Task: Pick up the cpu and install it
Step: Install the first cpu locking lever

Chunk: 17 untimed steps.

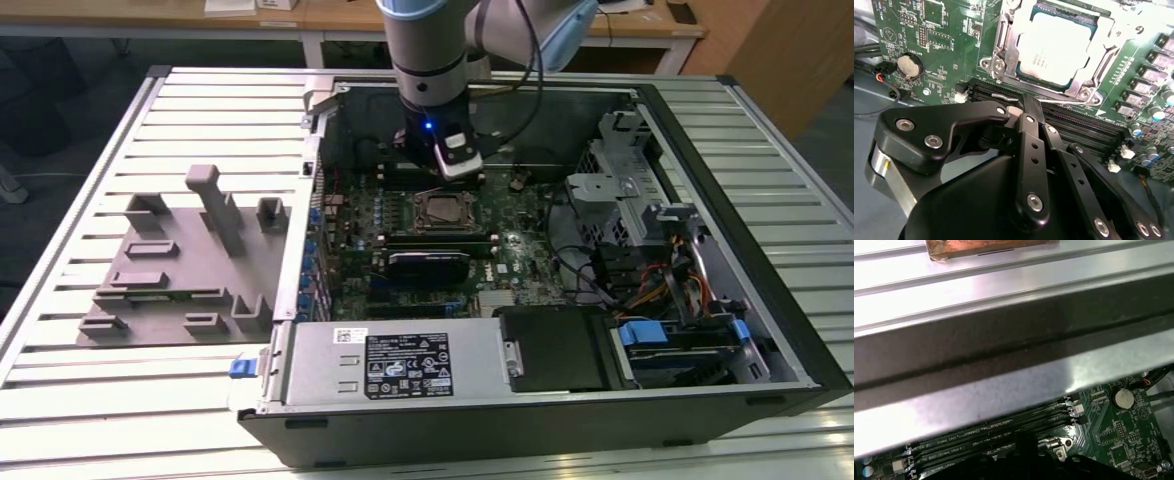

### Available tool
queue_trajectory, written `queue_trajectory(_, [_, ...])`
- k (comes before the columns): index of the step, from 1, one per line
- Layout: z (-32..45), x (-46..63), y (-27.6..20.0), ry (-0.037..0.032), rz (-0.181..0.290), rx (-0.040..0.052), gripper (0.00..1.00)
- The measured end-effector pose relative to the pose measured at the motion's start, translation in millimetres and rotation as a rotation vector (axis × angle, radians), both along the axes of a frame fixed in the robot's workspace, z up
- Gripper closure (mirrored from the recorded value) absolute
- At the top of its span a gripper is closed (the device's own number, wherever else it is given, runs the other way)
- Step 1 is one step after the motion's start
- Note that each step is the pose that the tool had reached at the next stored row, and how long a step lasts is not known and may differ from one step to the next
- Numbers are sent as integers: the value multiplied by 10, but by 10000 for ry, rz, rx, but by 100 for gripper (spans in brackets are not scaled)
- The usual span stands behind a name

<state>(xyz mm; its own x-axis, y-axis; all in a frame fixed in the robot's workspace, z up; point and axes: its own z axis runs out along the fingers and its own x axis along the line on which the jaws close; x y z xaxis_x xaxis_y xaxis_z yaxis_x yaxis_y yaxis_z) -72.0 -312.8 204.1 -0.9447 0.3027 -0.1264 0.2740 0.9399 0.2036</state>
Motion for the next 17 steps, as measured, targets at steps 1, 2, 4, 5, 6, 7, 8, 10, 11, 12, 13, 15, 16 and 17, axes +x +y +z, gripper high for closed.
queue_trajectory(1, [-4, 0, 9, -1, -11, -1, 89])
queue_trajectory(2, [-7, 0, 18, -1, -11, -7, 89])
queue_trajectory(4, [-16, 0, 30, -2, -11, -38, 89])
queue_trajectory(5, [-20, 0, 33, -2, -11, -62, 89])
queue_trajectory(6, [-23, 0, 33, -2, -10, -87, 89])
queue_trajectory(7, [-25, 0, 34, -1, -10, -111, 89])
queue_trajectory(8, [-27, 0, 34, -1, -10, -132, 89])
queue_trajectory(10, [-27, 0, 33, 0, -10, -134, 89])
queue_trajectory(11, [-26, 0, 33, 0, -10, -135, 89])
queue_trajectory(12, [-28, 0, 34, -1, -11, -137, 89])
queue_trajectory(13, [-32, 0, 34, -2, -12, -167, 89])
queue_trajectory(15, [-43, -1, 35, -12, -12, -277, 89])
queue_trajectory(16, [-48, 0, 35, -18, -11, -333, 89])
queue_trajectory(17, [-53, 0, 35, -24, -11, -380, 89])
